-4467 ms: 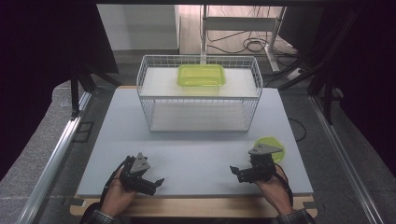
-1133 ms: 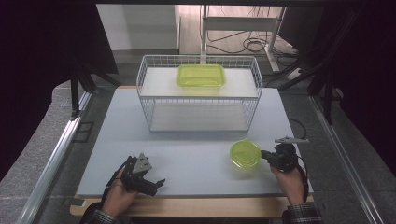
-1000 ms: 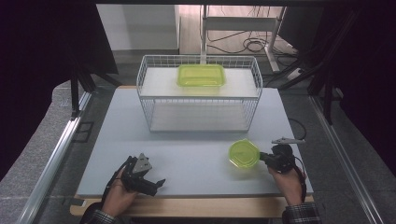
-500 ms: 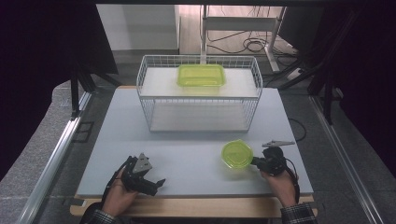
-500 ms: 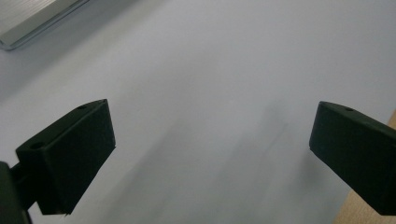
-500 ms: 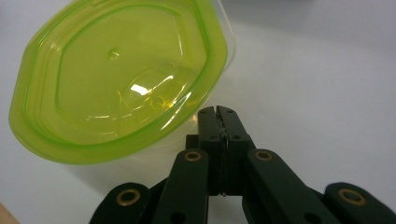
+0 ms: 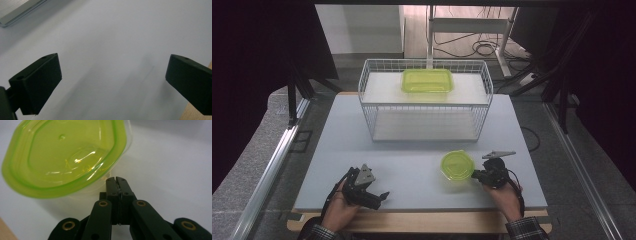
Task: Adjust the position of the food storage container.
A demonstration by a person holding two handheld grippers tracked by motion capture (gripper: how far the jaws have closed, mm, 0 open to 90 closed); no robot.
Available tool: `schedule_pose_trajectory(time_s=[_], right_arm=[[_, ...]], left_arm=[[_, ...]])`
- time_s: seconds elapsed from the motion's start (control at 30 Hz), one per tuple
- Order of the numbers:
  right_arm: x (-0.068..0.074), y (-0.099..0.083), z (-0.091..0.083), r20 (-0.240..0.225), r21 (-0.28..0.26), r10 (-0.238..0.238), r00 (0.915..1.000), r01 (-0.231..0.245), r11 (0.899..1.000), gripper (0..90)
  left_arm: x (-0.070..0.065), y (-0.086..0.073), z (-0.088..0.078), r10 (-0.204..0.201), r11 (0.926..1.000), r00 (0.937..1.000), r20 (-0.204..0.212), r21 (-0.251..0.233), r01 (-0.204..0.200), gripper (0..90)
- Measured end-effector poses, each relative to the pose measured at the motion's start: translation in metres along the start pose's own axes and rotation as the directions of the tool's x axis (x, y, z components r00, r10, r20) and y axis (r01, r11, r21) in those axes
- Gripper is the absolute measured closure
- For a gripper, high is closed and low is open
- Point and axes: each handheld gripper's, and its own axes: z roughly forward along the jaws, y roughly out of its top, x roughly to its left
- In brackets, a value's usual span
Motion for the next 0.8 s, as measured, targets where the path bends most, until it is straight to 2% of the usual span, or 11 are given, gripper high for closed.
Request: schedule_pose_trajectory(time_s=[0.07,0.23,0.5,0.8], right_arm=[[-0.003,0.003,0.001,0.012,-0.016,-0.003,0.9999,0.003,1.0,89.0],[-0.006,0.01,0.007,-0.011,-0.029,-0.006,0.9999,0.005,1.0,89.2],[0.011,0.01,0.017,-0.046,-0.001,-0.042,0.9981,0.042,0.999,89.2],[0.027,0.013,0.028,-0.104,0.013,-0.057,0.9929,0.058,0.998,88.8]], left_arm=[[0.0,0.0,0.0,0.002,1.0,1.0,0.0,0.002,-0.002,0.3],[0.0,0.0,0.001,0.005,1.0,1.0,-0.003,0.007,-0.005,0.3],[0.0,0.0,0.002,0.006,0.9999,1.0,-0.004,0.008,-0.006,0.3],[0.0,0.0,0.001,0.007,0.9999,1.0,-0.006,0.011,-0.007,0.4]])
